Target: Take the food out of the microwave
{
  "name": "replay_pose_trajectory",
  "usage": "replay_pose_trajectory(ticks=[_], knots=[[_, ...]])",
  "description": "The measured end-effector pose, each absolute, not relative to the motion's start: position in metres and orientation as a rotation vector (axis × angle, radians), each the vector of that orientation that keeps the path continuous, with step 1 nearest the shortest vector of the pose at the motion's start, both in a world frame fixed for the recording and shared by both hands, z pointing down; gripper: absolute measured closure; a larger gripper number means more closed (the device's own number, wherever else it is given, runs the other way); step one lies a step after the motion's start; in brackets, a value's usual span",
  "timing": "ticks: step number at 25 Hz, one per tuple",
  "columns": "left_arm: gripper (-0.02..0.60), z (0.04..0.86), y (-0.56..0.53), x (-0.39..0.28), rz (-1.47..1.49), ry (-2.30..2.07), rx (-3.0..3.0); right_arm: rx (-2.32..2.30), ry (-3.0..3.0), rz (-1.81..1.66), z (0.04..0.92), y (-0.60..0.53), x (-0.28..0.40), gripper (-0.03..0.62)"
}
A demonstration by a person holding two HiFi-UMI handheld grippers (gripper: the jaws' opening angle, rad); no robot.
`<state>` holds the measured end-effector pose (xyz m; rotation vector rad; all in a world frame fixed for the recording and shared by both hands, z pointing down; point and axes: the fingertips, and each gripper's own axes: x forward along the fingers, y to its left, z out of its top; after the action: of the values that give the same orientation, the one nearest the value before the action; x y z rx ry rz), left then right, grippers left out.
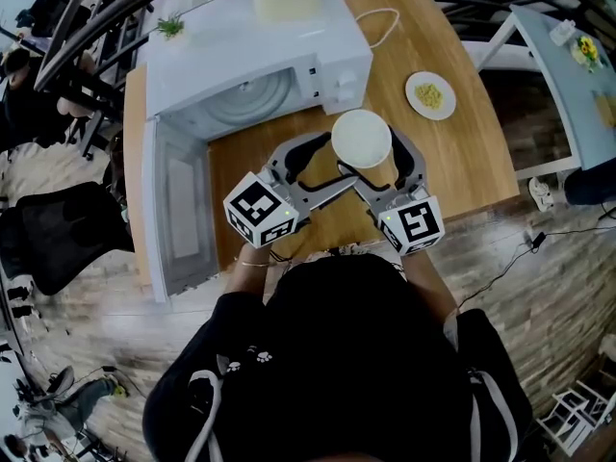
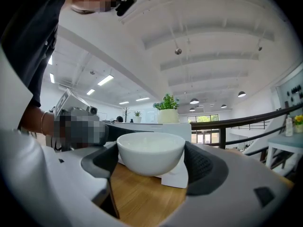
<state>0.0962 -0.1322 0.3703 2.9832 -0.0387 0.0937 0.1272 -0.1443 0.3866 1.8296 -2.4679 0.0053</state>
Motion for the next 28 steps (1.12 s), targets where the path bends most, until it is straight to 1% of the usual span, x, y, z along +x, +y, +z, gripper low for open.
replay_pose_trajectory(ticks=[11,28], knots=[[0.268,0.350,-0.110,0.073,0.009,-0.031,3.022,1.777,-2.516,-0.089,0.365,-0.125,0.106,0.161],[0.268,0.331,-0.076,0.069,0.015,-0.295,3.038,1.559,-2.712,-0.058,0.349,-0.097,0.100,0.161]])
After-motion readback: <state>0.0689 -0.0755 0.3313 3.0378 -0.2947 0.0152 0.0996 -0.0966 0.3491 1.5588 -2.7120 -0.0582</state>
